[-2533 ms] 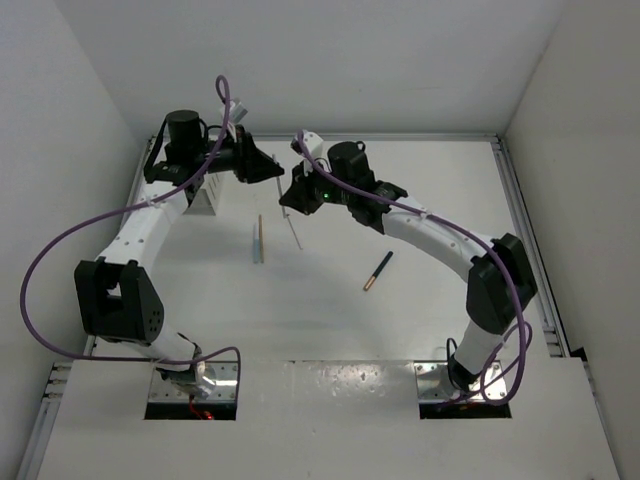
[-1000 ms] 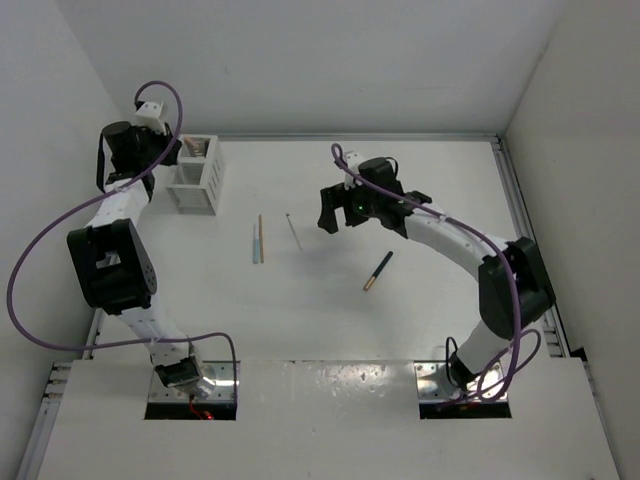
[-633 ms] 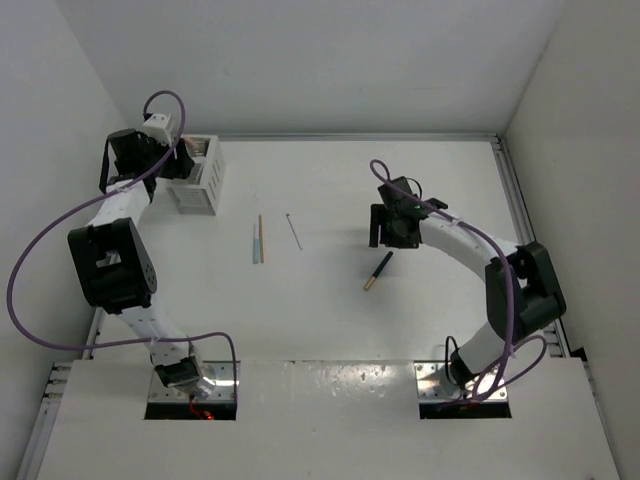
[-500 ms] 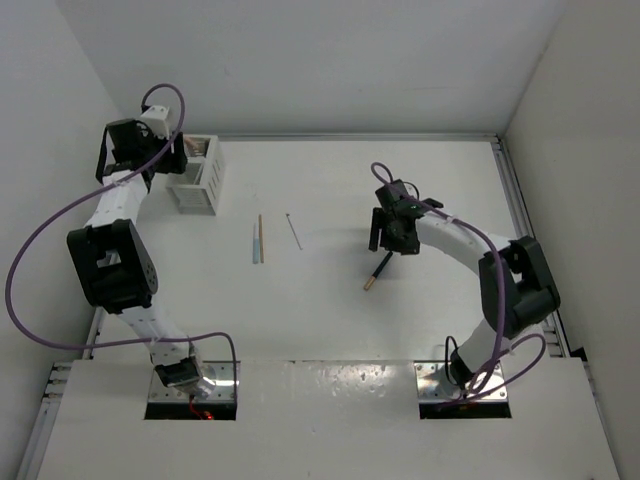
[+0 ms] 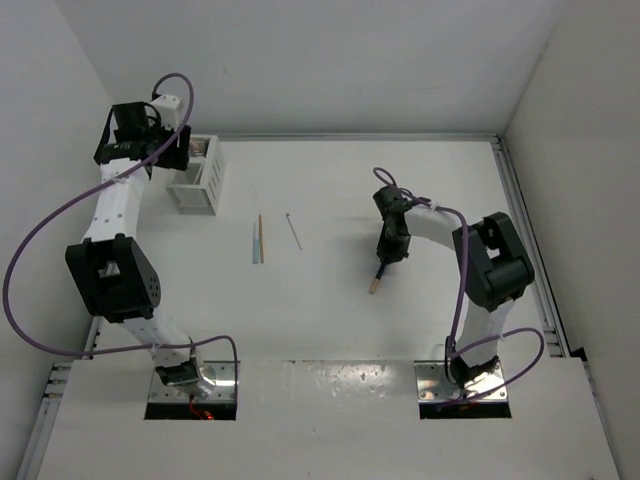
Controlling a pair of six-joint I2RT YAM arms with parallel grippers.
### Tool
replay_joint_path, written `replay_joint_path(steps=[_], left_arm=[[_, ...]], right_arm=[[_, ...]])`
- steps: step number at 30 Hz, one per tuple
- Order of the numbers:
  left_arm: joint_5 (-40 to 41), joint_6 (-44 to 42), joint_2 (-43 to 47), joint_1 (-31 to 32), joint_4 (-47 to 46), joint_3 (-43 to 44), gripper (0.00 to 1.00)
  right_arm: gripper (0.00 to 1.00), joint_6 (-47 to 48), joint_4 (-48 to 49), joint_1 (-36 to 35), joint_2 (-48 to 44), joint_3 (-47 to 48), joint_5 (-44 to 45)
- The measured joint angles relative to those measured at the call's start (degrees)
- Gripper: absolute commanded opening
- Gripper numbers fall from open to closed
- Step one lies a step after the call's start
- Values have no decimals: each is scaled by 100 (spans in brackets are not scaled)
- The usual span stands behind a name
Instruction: Organize the makeup
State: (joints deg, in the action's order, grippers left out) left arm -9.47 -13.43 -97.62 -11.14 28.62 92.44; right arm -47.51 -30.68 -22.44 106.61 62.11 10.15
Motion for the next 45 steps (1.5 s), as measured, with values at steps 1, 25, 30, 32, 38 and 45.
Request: replay_joint_path(steps=[1,25,30,32,38,45], left_arm=[[-170,-2,4,15,136,57,67],[-3657,31,-2,2730,1182,153,96],[-3724,208,-2,2730,1073,179,96],[-3724,334,-2,2721,984,179,94],[-3768,525,-2,2688,752,94,33],[-3853,621,-4,2553,647,-162,2]], right_arm=[[8,-20,20,26,24,26,-61],[0,1853,3683,-765,-857,1733,-2693],[0,1449,4245,-883,-831,1676,-2863],[0,1364,4371,-903,-831,1628,-2870],[0,1067,4701,-981,-831,1196,-2865],[0,780,4911,-1001,-820,922,-2826]])
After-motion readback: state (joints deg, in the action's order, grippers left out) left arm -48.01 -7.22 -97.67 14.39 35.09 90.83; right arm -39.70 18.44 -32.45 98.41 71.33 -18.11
